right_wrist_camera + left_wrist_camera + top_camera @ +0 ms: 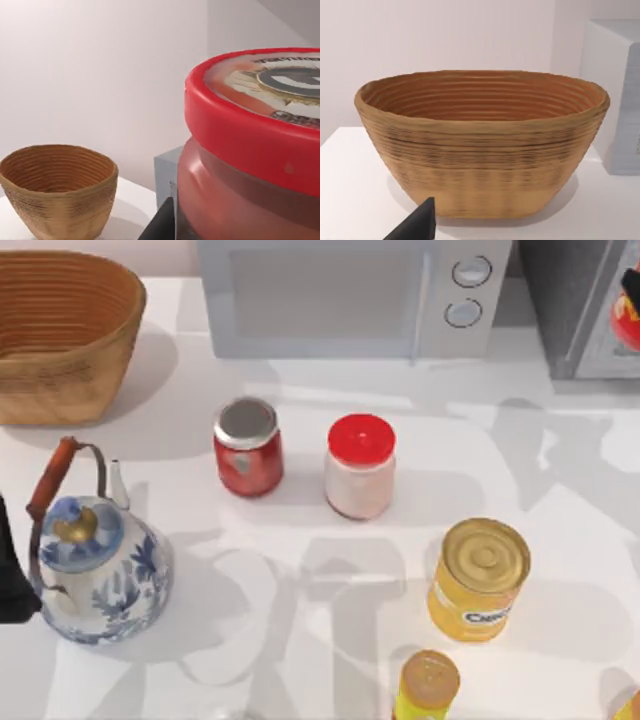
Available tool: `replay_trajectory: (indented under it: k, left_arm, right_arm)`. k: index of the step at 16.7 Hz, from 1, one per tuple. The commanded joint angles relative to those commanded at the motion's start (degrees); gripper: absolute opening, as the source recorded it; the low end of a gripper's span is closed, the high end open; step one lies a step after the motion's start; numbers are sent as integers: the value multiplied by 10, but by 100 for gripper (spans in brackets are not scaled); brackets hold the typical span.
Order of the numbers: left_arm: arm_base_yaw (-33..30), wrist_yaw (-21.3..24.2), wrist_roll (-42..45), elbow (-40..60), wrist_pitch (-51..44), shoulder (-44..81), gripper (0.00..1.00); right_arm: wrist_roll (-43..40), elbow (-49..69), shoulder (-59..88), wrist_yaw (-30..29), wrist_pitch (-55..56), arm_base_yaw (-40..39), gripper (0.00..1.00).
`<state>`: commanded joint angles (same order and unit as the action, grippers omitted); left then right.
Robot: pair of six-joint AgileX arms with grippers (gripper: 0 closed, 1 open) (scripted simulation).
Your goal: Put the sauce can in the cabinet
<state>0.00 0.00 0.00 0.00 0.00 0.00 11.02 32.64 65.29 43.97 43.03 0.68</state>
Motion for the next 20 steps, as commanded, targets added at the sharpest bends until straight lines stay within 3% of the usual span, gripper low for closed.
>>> replay_trajectory:
  k: [5, 14, 17, 20]
  left_arm:
    - [0, 0, 0, 0, 0, 0, 100]
    - [0, 0, 0, 0, 0, 0, 100]
    - [0, 0, 0, 0, 0, 0, 100]
    - [0, 0, 0, 0, 0, 0, 100]
  right_arm:
    - [-25, -88, -191, -104, -117, -16, 0]
    - [-87, -299, -598, -395, -397, -16, 0]
    - [-108, -324, -647, -435, -427, -8, 0]
    - [-110, -326, -653, -440, -430, -7, 0]
